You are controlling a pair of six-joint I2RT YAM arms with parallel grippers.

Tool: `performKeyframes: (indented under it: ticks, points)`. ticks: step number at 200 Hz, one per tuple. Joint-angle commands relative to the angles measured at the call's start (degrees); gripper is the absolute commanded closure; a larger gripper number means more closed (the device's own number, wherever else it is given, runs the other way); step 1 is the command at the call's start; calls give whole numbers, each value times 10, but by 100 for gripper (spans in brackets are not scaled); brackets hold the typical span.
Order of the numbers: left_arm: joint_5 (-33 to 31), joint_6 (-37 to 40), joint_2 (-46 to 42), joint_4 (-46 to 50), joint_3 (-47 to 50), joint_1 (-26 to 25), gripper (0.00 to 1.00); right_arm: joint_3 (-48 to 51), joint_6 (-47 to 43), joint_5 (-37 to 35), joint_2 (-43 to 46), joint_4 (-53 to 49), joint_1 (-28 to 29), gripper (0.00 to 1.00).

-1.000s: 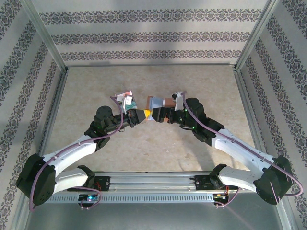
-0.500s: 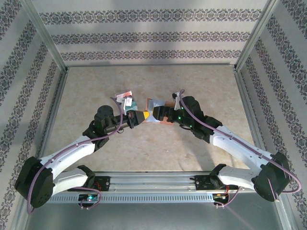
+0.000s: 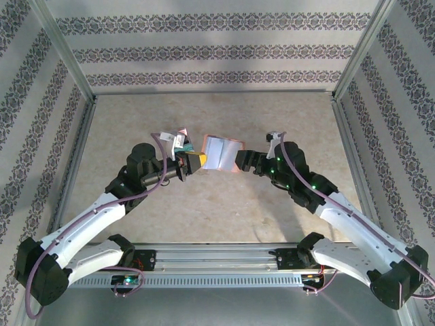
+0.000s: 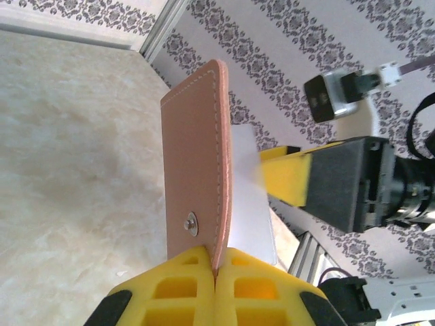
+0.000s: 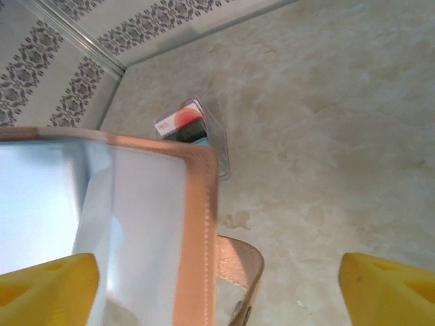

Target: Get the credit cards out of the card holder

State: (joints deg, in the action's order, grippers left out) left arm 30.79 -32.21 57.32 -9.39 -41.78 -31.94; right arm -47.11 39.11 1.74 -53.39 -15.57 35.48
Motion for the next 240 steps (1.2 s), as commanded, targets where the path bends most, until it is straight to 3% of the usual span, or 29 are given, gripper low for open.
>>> performKeyframes:
  ticks: [1, 35, 64, 99, 160, 240]
  points:
    - [-3, 26, 1, 16, -19, -8, 100, -23, 2, -20, 7, -18, 19, 16]
    - [16, -17, 19, -58, 2, -8, 100, -84, -24, -48, -35, -32, 73, 24]
    - [21, -62, 30, -125, 28, -8, 100, -142, -49, -101, -78, -76, 107, 22]
    - [21, -74, 35, -141, 40, -9, 100, -184, -70, -177, -84, -125, 112, 20]
    - [22, -93, 41, -180, 51, -9, 100, -222, -81, -133, -135, -119, 141, 34]
    - [31, -111, 41, -205, 62, -9, 100, -252, -88, -106, -203, -113, 147, 35]
